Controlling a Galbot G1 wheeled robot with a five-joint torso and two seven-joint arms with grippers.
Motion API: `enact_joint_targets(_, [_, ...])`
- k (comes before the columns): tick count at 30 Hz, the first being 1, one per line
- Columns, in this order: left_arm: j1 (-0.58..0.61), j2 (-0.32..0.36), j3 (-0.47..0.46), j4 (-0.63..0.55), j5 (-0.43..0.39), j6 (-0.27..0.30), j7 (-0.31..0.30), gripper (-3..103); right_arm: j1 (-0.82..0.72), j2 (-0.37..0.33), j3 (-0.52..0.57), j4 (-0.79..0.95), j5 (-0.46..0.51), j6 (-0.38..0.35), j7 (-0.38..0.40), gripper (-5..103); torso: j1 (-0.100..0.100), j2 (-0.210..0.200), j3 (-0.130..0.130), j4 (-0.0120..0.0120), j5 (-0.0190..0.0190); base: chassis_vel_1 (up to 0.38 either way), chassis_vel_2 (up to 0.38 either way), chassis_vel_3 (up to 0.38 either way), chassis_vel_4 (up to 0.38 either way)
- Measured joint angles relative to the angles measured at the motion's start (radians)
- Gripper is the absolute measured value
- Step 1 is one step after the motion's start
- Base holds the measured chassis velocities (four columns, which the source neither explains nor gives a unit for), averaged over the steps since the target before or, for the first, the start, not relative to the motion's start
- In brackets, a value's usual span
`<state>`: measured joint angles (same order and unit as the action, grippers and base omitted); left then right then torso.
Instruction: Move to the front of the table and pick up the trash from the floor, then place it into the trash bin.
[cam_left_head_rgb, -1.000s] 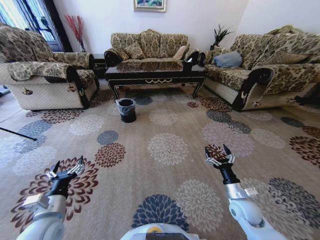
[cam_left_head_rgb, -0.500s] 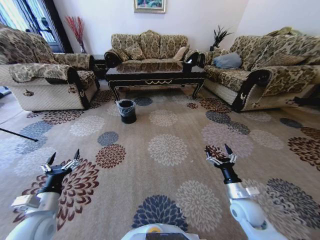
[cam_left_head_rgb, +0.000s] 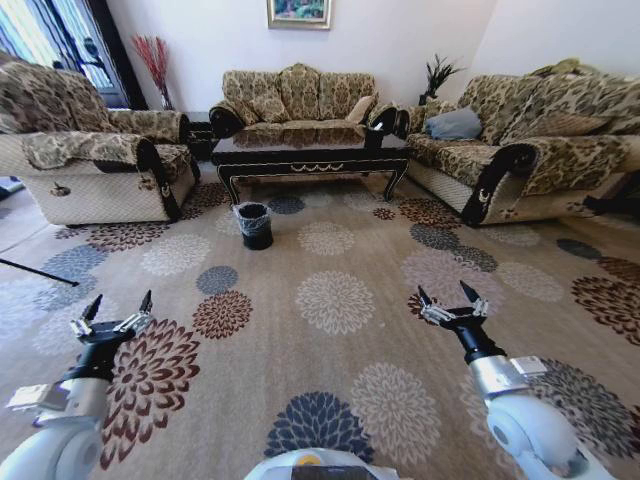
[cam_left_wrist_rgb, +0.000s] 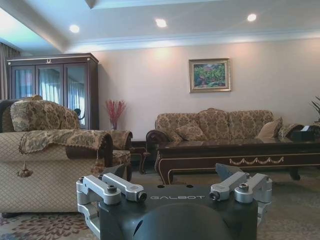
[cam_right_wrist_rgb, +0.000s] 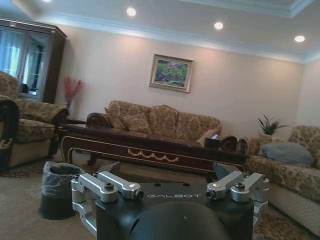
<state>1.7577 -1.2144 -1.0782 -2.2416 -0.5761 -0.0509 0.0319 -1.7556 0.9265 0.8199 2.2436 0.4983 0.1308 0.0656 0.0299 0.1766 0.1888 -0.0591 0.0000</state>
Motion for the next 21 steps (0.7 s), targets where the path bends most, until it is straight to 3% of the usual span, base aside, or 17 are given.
enact_joint_targets(21, [-0.065, -0.008, 0.072, 0.065, 0.015, 0.011, -0.001, 100, 0.062, 0.025, -0.081, -0.033, -0.009, -0.011, 0.039, 100, 0.023, 0.084, 0.061, 0.0001, 0.0, 0.0, 0.0, 0.0, 0.0])
